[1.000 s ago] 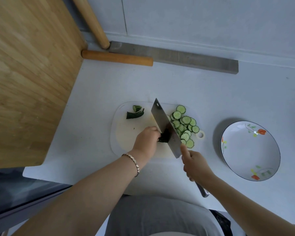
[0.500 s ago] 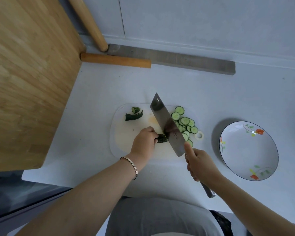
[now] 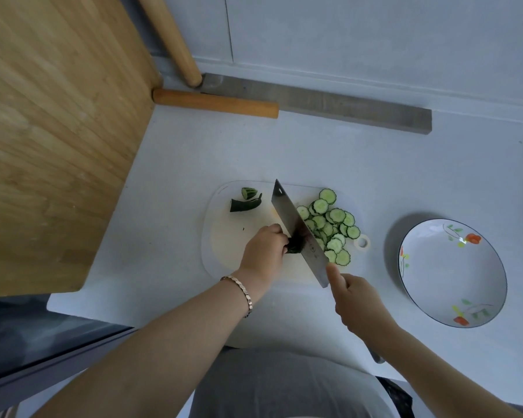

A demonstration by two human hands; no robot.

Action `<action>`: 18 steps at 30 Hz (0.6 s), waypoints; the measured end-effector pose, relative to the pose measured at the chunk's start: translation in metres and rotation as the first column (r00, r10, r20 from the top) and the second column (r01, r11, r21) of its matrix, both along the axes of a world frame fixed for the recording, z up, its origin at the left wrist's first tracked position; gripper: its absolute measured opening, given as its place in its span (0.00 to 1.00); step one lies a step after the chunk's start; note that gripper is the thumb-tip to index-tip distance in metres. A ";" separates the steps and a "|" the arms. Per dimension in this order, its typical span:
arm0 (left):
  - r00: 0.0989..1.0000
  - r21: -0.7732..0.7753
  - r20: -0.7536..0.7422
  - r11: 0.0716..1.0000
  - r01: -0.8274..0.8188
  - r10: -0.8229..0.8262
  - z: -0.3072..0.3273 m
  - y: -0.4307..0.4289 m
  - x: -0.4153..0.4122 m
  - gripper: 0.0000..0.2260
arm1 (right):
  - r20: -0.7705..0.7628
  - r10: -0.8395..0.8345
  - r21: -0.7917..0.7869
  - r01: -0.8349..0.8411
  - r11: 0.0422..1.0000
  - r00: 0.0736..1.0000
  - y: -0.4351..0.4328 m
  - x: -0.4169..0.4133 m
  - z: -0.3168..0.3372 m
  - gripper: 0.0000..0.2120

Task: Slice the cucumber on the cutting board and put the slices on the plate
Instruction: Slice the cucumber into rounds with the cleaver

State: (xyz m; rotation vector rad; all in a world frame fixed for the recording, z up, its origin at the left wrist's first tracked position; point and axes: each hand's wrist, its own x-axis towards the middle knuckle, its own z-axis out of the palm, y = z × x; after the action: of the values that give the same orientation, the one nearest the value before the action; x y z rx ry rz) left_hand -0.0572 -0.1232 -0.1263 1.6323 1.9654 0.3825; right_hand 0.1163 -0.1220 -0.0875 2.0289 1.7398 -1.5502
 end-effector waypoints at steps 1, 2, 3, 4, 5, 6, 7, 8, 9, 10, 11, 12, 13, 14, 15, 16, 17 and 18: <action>1.000 0.005 0.000 1.000 -0.002 0.002 0.000 -0.001 0.000 0.08 | 0.008 0.008 0.004 -0.008 1.000 1.000 0.001 -0.002 -0.003 0.23; 1.000 0.010 0.000 1.000 -0.003 0.003 0.000 -0.001 0.000 0.08 | 0.015 0.014 0.011 -0.014 1.000 1.000 0.000 -0.003 -0.006 0.23; 1.000 0.014 0.003 1.000 -0.004 0.004 -0.001 -0.001 0.000 0.08 | 0.018 0.016 0.022 -0.017 1.000 1.000 -0.001 -0.005 -0.008 0.23; 1.000 0.017 0.012 1.000 -0.007 0.006 -0.002 -0.003 0.000 0.07 | 0.013 0.012 0.025 -0.013 1.000 1.000 -0.002 -0.005 -0.011 0.23; 1.000 0.018 0.028 1.000 -0.014 0.013 -0.003 -0.004 -0.001 0.07 | -0.004 -0.003 0.017 0.003 1.000 1.000 -0.003 -0.005 -0.013 0.23; 0.998 0.021 0.052 1.000 -0.022 0.021 -0.005 -0.005 -0.001 0.08 | -0.033 -0.041 -0.010 0.041 0.999 0.999 -0.003 -0.004 -0.014 0.22; 0.996 0.015 0.084 0.999 -0.039 0.038 -0.007 -0.006 -0.002 0.08 | -0.067 -0.095 -0.051 0.092 0.995 0.993 -0.001 -0.002 -0.014 0.22; 0.990 0.001 0.121 0.998 -0.070 0.070 -0.008 -0.007 -0.003 0.08 | -0.094 -0.151 -0.101 0.141 0.985 0.984 0.001 -0.001 -0.012 0.22; 0.985 -0.009 0.146 0.996 -0.093 0.093 -0.008 -0.008 -0.004 0.08 | -0.112 -0.196 -0.141 0.180 0.974 0.974 0.003 0.000 -0.009 0.22; 0.984 -0.009 0.150 0.996 -0.094 0.094 -0.007 -0.009 -0.005 0.09 | -0.121 -0.225 -0.166 0.204 0.965 0.967 0.006 0.001 -0.006 0.22; 0.986 -0.001 0.142 0.996 -0.084 0.083 -0.005 -0.009 -0.005 0.10 | -0.134 -0.243 -0.176 0.218 0.960 0.961 0.007 0.002 -0.003 0.22; 0.989 0.019 0.129 0.997 -0.072 0.069 -0.004 -0.009 -0.004 0.10 | -0.144 -0.247 -0.174 0.221 0.959 0.958 0.009 0.004 0.000 0.22; 0.991 0.043 0.120 0.997 -0.067 0.062 -0.003 -0.009 -0.004 0.10 | -0.151 -0.240 -0.164 0.215 0.963 0.959 0.009 0.006 0.002 0.23; 0.991 0.057 0.120 0.996 -0.072 0.064 -0.001 -0.008 -0.004 0.10 | -0.154 -0.225 -0.154 0.202 0.967 0.962 0.010 0.007 0.005 0.23; 0.990 0.061 0.120 0.995 -0.077 0.070 -0.001 -0.008 -0.004 0.10 | -0.155 -0.206 -0.144 0.184 0.972 0.966 0.010 0.008 0.008 0.23; 0.990 0.065 0.115 0.994 -0.084 0.076 -0.002 -0.007 -0.005 0.09 | -0.153 -0.185 -0.135 0.165 0.977 0.971 0.010 0.008 0.010 0.23; 0.991 0.067 0.110 0.994 -0.088 0.081 -0.003 -0.007 -0.005 0.09 | -0.148 -0.162 -0.122 0.144 0.982 0.976 0.010 0.008 0.011 0.23; 0.991 0.068 0.108 0.994 -0.087 0.079 -0.003 -0.007 -0.006 0.08 | -0.141 -0.139 -0.110 0.124 0.986 0.980 0.009 0.007 0.012 0.23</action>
State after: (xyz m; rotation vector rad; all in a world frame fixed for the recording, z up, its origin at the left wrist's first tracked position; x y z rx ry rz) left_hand -0.0630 -0.1302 -0.1295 1.5444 1.9650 0.5668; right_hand 0.1231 -0.1126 -0.0753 2.0671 1.5634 -1.8325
